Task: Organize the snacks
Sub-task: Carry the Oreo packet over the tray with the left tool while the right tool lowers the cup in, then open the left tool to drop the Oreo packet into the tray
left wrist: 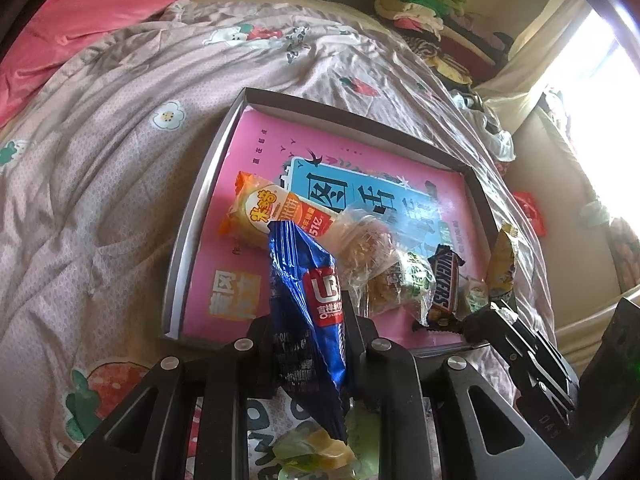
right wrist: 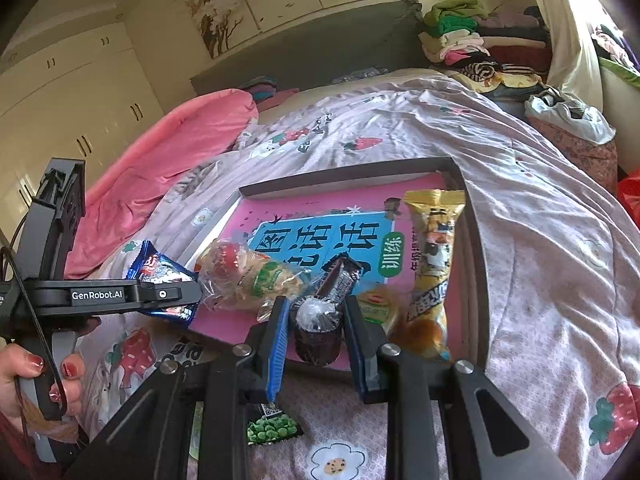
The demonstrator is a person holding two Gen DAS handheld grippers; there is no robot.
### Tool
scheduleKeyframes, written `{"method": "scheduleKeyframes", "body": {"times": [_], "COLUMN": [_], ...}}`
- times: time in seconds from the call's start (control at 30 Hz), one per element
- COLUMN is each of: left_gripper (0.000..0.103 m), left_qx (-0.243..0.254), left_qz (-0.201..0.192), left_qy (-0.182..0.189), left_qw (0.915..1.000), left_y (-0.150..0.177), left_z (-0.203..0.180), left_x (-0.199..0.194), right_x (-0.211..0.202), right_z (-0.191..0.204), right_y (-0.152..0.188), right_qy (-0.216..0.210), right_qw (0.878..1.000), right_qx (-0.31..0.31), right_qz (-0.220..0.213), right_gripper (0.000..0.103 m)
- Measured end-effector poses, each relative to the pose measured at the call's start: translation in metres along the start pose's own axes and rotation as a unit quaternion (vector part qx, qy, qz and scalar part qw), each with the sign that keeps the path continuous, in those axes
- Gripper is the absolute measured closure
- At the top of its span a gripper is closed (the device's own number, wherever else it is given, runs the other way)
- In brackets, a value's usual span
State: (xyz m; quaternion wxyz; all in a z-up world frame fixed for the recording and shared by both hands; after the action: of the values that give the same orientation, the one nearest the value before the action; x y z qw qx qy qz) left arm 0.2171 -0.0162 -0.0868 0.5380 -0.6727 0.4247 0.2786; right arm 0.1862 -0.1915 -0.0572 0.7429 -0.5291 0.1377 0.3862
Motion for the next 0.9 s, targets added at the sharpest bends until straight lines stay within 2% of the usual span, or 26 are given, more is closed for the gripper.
{"method": "scheduleKeyframes", "body": {"times": [0.33,0.9], "left_gripper": [0.08,0.08], "left_qx": [0.003,0.008], "left_qz": [0.004,0.005], "left_qy": [-0.005,-0.013], "left_qw": [1.0,0.9999], "left_y": [0.0,0.002], "left_z": [0.002,0.004], "left_x": [0.003,-0.005], "right_x": [0.011,0.005], "right_z": [-0.005,-0.012], "right_y": [0.002,0.006], "right_qy": [0.02,0.026], "right_qw": [1.0,1.0], "right_qx": [-0.004,0.005], "right_qz": [0.007,0.004], "right_gripper": [0.076,0.074]}}
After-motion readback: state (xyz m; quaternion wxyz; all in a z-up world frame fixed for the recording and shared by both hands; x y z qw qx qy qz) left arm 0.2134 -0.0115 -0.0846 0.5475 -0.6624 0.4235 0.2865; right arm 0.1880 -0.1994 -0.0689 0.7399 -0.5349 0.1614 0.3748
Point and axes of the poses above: each gripper's, at about its wrist camera, not at the fingertips, and x roughly the way its jaws point, z to its left, y to its underside, the point moved 8 cm from there along x, roughly the way its jaws point, and after that the axes turned 8 degrees about x, right-handed, at the moved point
